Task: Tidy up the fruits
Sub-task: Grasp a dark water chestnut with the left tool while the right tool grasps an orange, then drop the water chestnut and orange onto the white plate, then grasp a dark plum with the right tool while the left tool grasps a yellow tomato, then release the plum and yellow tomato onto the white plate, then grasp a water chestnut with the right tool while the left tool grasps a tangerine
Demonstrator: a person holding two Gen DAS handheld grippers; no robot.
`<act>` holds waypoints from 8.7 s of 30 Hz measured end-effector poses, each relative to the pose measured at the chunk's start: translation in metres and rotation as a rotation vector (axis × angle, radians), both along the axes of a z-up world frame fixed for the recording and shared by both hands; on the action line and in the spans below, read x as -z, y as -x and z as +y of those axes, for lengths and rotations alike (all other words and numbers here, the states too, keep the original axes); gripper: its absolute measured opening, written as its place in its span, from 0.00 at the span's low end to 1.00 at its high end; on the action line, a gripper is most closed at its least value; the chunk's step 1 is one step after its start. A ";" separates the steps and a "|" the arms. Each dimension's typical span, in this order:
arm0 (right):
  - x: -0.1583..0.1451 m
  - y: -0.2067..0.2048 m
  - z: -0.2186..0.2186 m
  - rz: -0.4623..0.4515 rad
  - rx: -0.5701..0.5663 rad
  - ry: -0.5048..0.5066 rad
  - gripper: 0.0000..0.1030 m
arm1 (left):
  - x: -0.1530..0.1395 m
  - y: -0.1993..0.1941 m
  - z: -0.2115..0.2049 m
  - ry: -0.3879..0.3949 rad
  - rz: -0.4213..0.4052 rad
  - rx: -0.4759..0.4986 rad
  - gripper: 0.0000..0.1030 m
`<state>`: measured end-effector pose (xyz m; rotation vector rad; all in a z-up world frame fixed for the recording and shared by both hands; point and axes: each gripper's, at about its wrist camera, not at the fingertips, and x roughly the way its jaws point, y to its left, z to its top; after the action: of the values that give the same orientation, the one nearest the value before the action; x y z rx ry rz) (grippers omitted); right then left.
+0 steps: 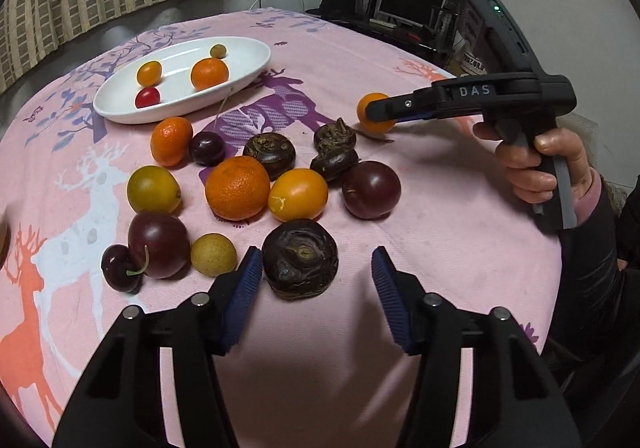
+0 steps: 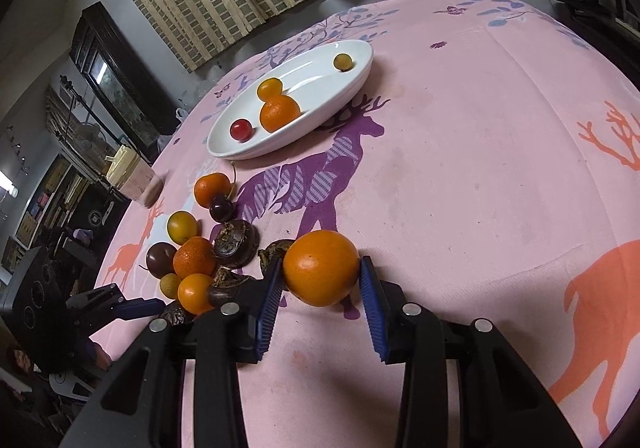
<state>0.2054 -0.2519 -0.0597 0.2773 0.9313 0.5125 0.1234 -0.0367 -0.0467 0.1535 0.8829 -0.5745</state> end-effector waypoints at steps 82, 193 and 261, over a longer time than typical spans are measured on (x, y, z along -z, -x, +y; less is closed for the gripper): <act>-0.005 0.071 0.091 -0.126 -0.038 0.250 0.61 | -0.034 -0.049 0.111 0.143 -0.120 -0.583 0.95; -0.026 0.030 0.074 -0.154 -0.212 0.206 0.53 | -0.048 -0.082 0.091 0.202 -0.127 -0.574 0.94; -0.024 0.027 0.068 -0.152 -0.154 0.164 0.38 | -0.013 -0.075 0.007 0.007 -0.007 -0.146 0.42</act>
<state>0.1787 -0.1835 -0.0360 0.0178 0.8448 0.5873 0.1987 -0.0292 -0.0337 0.0838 0.8776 -0.4407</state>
